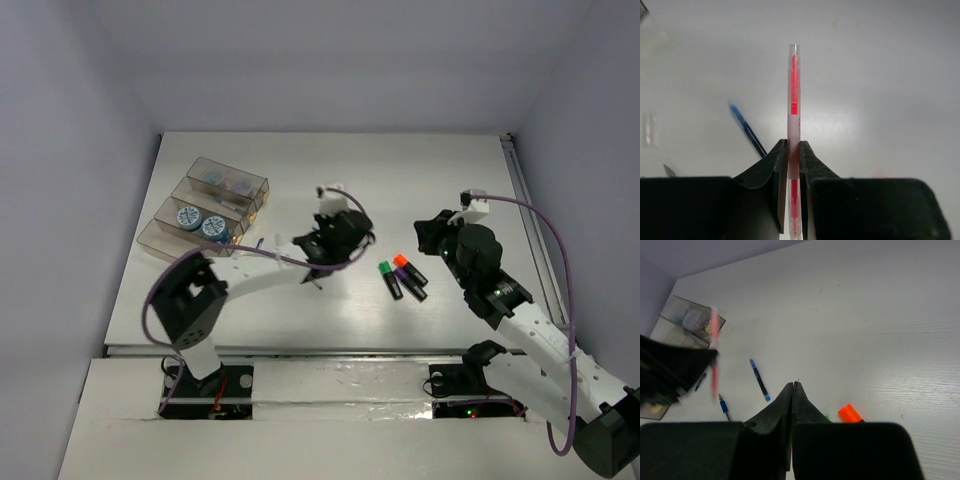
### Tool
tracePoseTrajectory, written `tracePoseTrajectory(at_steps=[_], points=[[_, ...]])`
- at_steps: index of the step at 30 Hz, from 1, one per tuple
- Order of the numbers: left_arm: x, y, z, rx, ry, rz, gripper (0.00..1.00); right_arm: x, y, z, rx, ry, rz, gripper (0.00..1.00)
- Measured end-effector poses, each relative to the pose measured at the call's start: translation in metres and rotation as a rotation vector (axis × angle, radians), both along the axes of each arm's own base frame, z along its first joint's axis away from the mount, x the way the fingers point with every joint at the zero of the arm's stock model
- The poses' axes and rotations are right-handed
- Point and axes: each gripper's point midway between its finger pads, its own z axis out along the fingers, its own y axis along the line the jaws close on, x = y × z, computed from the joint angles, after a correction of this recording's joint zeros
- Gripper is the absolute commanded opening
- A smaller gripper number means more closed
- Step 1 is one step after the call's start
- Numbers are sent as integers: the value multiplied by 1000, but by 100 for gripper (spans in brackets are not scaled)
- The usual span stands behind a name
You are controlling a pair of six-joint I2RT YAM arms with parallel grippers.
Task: Sort the stationery into containers
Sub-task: Pick up the pen from the center of the board, then place the pen in the storage box.
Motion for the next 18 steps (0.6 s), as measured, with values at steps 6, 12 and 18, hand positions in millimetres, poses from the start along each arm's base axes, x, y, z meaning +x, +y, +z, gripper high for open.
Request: tracePoseTrajectory(at_steps=[6, 12, 18], points=[[86, 139, 94, -252, -184, 315, 0, 0, 3, -3, -3, 10, 13, 0], [110, 240, 94, -321, -224, 524, 0, 0, 5, -5, -2, 15, 24, 0], [114, 306, 69, -329, -194, 672, 0, 0, 6, -5, -1, 16, 32, 0]])
